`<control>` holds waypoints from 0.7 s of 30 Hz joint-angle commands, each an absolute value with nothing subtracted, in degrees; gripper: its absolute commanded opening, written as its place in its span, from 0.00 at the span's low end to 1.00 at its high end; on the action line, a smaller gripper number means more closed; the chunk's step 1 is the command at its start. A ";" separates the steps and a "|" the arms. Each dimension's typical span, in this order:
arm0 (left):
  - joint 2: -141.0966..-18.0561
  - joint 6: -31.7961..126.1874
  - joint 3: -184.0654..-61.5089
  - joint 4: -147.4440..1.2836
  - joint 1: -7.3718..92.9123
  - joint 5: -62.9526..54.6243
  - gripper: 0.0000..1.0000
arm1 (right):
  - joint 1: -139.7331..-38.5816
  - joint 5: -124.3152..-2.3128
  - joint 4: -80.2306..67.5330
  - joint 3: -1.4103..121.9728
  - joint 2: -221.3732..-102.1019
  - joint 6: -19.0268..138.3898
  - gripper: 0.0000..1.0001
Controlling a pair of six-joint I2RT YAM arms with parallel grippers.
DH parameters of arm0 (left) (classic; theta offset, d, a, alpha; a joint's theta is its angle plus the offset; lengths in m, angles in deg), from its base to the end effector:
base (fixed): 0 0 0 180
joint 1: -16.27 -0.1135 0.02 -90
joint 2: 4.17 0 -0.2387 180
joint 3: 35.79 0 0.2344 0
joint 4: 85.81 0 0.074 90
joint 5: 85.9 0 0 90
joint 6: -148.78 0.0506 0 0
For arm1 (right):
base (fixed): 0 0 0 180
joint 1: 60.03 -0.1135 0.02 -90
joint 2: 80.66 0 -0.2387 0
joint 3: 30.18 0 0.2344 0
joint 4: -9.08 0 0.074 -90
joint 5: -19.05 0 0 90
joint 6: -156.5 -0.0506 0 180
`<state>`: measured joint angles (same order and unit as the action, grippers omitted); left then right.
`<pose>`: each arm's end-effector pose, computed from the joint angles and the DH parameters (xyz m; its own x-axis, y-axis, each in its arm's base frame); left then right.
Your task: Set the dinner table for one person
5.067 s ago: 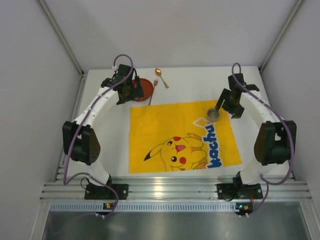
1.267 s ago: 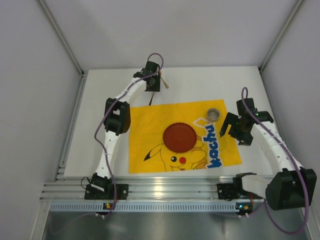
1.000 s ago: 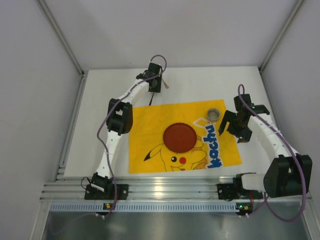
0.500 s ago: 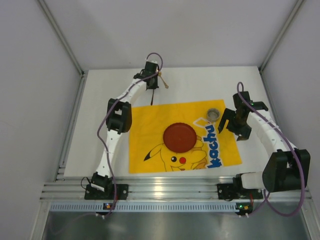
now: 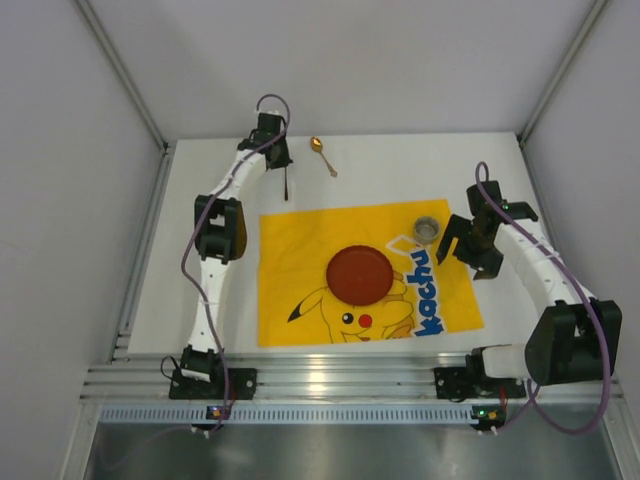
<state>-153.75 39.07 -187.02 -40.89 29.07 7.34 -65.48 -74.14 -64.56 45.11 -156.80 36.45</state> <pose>0.5378 -0.1192 0.1558 -0.6903 -0.1885 -0.6985 -0.0550 0.9763 -0.2091 0.2297 0.0191 0.2218 -0.8704 0.4192 -0.2583 0.4111 0.9074 0.0875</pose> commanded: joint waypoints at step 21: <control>-93.76 24.51 -114.99 -45.05 40.52 0.31 0.00 | -66.71 -69.91 -60.69 40.64 -143.07 36.35 0.90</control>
